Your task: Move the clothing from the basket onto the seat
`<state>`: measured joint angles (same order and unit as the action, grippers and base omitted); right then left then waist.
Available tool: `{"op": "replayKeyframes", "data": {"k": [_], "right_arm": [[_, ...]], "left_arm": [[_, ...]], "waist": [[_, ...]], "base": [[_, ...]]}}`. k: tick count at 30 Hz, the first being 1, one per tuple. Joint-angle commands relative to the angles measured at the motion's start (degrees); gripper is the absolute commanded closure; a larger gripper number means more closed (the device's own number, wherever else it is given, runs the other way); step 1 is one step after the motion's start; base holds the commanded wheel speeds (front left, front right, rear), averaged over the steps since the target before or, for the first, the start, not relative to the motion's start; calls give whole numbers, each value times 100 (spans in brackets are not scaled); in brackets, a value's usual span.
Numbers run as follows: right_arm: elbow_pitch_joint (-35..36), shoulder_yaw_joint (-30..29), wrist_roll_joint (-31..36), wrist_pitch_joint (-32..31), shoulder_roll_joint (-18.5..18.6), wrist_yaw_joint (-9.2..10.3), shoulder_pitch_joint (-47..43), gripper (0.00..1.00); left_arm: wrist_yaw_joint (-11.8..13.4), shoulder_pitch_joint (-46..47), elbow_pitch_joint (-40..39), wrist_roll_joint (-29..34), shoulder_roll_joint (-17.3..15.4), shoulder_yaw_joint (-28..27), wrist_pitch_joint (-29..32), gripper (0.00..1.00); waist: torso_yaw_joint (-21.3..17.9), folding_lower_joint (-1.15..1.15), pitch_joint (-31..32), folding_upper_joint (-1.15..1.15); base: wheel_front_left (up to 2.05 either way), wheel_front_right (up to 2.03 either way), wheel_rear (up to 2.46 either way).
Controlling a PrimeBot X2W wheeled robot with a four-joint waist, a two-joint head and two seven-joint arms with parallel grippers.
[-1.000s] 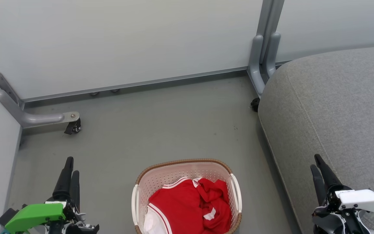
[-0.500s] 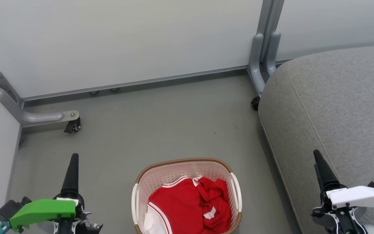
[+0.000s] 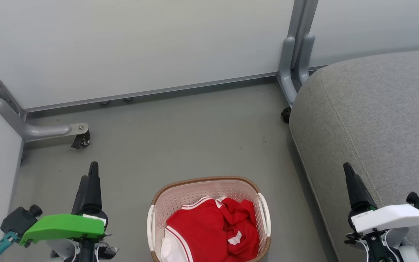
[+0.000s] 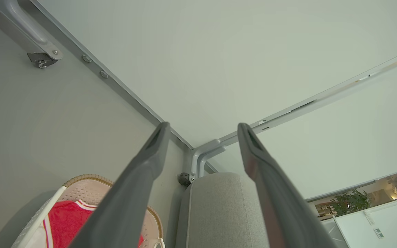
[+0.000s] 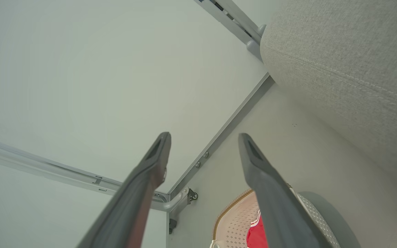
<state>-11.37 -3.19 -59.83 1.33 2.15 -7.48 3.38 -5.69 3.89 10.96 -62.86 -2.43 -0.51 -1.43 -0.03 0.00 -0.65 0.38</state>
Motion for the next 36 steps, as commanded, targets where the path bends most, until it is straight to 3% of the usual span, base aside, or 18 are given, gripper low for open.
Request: {"op": "replayKeyframes", "data": {"k": [1,7,36], "right_arm": [[133,56,339,71,44,-1,21,0],[233,207,1076,197,48,-1,-27,0],[550,445,3148,700,66,-1,-303,0]], "left_arm": [[35,22,-143,276,-35,45,-68,0],[110,-40,-224,817,-38,174,-191,0],[195,-275,-430,2829,-49,460,-697,0]], "waist": [[-3,0,2,-10],[-8,0,10,-12],[1,0,120,-21]], "base": [[0,0,0],[0,0,0],[0,0,0]]}}
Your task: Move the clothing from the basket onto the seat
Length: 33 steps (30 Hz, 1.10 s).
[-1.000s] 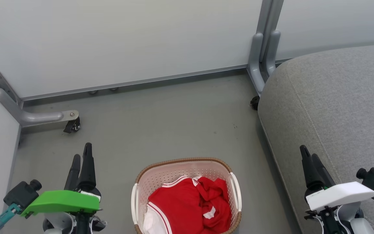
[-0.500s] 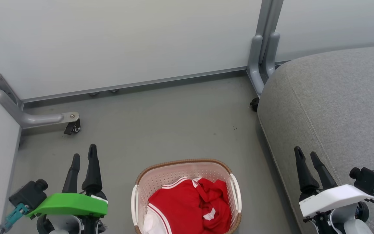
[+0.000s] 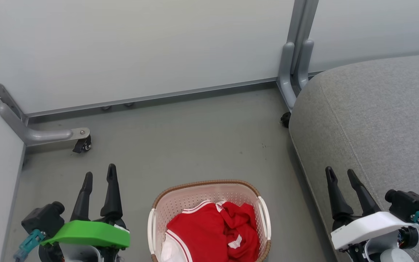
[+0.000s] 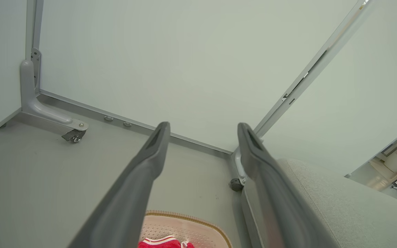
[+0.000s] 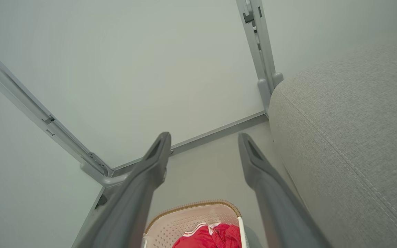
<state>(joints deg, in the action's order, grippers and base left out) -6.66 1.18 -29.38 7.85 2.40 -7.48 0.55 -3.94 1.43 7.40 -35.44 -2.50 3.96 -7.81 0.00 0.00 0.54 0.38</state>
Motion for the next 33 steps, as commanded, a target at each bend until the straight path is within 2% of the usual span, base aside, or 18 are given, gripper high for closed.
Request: {"op": "replayKeyframes", "data": {"k": [1,26,33], "right_arm": [[86,16,163,62,41,-1,-26,0],[257,132,1589,403,52,-2,-170,0],[282,172,1896,490,54,-2,-197,0]], "left_arm": [[14,-30,-77,161,-43,25,-67,0],[20,-149,-136,1407,-49,235,-409,0],[-10,-173,-91,1580,-51,258,-493,0]], "waist": [[-4,0,3,-21],[-13,0,34,-29],[-6,0,46,-31]], "base": [[0,0,0],[0,0,0],[0,0,0]]}}
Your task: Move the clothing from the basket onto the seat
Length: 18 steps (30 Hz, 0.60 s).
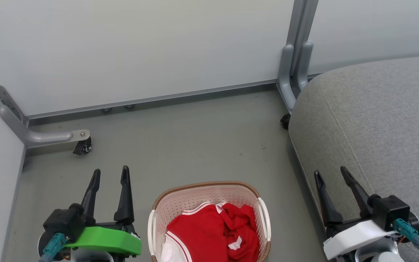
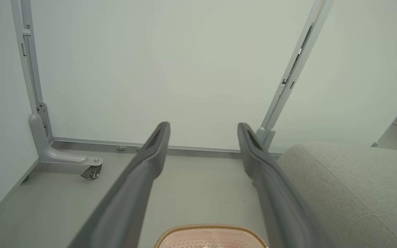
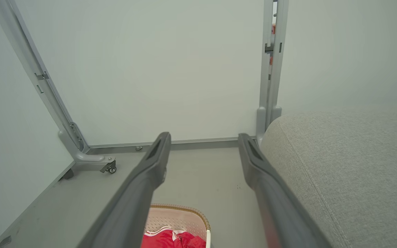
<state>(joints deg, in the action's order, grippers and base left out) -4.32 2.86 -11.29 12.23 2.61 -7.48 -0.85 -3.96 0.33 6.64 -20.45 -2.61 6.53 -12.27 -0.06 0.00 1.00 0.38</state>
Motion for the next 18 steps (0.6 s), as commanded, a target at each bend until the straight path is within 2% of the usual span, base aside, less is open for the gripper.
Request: {"op": "replayKeyframes", "data": {"k": [1,18], "right_arm": [[56,8,137,69,34,-2,-59,0],[157,62,815,245,41,-1,-109,0]], "left_arm": [[-11,-67,-16,114,-40,-3,-58,0],[-97,-124,-19,697,-43,14,-240,0]], "waist": [[-1,0,1,-31],[-47,0,5,-36]], "base": [[0,0,0],[0,0,0]]}}
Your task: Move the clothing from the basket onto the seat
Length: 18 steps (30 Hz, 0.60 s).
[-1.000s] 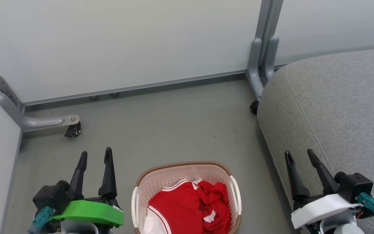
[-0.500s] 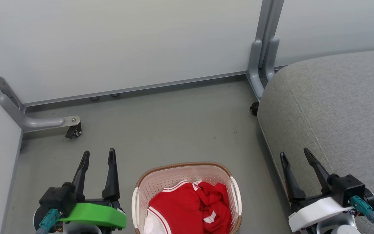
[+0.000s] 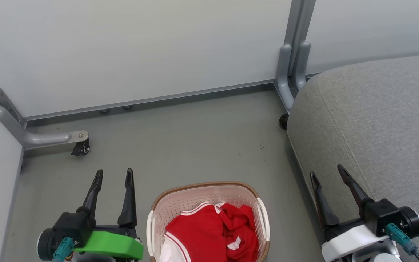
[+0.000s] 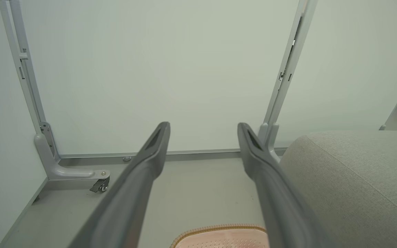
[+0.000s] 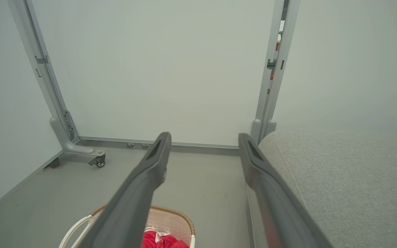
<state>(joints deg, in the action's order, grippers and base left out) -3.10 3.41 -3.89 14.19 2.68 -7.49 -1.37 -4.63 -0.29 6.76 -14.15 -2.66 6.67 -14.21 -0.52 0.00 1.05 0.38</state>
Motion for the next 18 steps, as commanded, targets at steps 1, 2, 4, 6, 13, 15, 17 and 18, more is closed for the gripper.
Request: {"op": "replayKeyframes", "data": {"k": [1,2,4,6,13,15,17,18], "right_arm": [[45,9,125,64,35,0,-60,0],[55,10,171,65,35,0,-66,0],[68,10,248,87,36,0,-83,0],[86,9,319,112,36,0,-91,0],[86,19,356,109,36,0,-102,0],[85,22,367,109,36,0,-107,0],[90,19,366,109,35,0,-110,0],[93,19,365,109,35,1,-112,0]], "left_arm": [[-32,-67,-37,108,-37,4,-59,0],[-33,-74,-42,149,-37,7,-61,0],[-26,-90,-46,219,-38,14,-82,0],[-26,-93,-55,287,-39,17,-109,0],[-40,-105,-32,197,-39,7,-95,0],[-31,-113,-28,182,-39,-6,-95,0],[-24,-120,-23,170,-38,-7,-95,0],[-22,-122,-22,170,-38,-6,-95,0]], "waist": [[-4,0,0,-36],[-7,0,1,-37],[-11,0,6,-37],[-16,0,6,-38],[-34,0,-1,-38],[-45,0,-3,-38],[-57,0,-6,-38],[-63,0,-8,-38]], "base": [[0,0,0],[0,0,0],[0,0,0],[0,0,0],[0,0,0],[0,0,0],[0,0,0],[0,0,0]]}}
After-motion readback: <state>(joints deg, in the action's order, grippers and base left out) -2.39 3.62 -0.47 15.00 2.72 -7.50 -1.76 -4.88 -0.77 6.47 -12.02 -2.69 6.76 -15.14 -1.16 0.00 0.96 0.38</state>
